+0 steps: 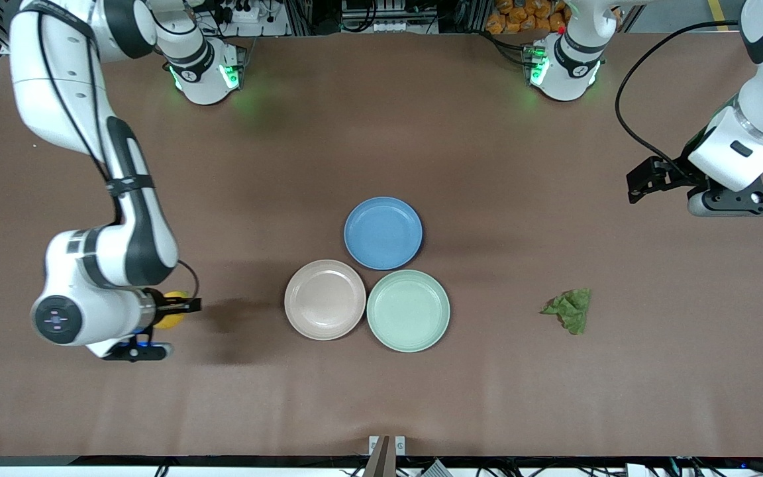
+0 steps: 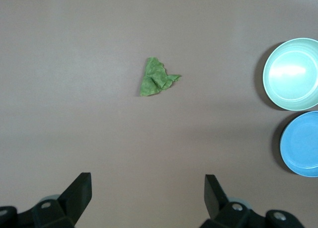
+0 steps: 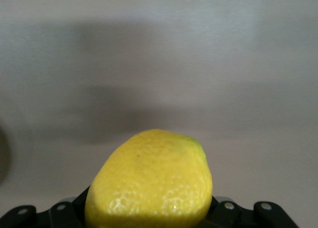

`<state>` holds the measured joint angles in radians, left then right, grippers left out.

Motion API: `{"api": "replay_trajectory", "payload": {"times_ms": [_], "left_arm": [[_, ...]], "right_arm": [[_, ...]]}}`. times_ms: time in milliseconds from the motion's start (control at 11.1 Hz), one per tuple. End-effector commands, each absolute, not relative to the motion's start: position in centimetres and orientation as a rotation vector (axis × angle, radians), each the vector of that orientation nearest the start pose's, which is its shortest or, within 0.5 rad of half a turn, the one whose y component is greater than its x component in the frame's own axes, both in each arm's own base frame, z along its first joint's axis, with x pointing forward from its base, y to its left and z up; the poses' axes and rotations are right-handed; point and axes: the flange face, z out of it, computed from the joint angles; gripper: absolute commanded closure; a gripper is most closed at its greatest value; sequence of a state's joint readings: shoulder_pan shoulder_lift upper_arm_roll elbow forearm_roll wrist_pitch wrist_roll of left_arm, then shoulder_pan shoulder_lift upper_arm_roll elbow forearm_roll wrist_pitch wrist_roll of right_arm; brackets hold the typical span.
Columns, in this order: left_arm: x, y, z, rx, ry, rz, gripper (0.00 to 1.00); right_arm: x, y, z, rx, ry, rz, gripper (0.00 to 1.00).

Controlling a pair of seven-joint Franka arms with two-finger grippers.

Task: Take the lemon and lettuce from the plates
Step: 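Lift the lemon off the cream plate with the right gripper while the left gripper withdraws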

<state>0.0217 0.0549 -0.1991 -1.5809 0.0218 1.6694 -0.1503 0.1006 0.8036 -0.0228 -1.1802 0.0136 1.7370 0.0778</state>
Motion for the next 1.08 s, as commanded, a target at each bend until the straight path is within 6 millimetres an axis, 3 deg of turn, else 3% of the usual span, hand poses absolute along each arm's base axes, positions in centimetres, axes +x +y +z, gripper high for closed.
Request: {"api": "replay_trajectory", "payload": {"times_ms": [0, 180, 449, 629, 988], "left_arm": [[56.0, -9.1, 61.4, -3.152, 0.019, -0.1, 0.0], [56.2, -8.4, 61.7, -3.152, 0.014, -0.119, 0.0], [56.5, -8.2, 61.9, -3.149, 0.034, -0.132, 0.0], [56.6, -8.2, 61.9, -3.139, 0.038, -0.137, 0.0], [56.5, -7.8, 62.7, -3.138, 0.042, -0.117, 0.0]], "right_arm": [[70.4, 1.4, 31.3, -3.122, -0.11, 0.39, 0.56], [67.5, -0.3, 32.1, -3.139, -0.095, 0.303, 0.56], [63.9, -2.0, 31.1, -3.137, -0.134, 0.26, 0.56], [61.2, -2.7, 31.2, -3.138, -0.114, 0.241, 0.56], [56.4, -3.1, 29.3, -3.143, -0.101, 0.185, 0.56]]}}
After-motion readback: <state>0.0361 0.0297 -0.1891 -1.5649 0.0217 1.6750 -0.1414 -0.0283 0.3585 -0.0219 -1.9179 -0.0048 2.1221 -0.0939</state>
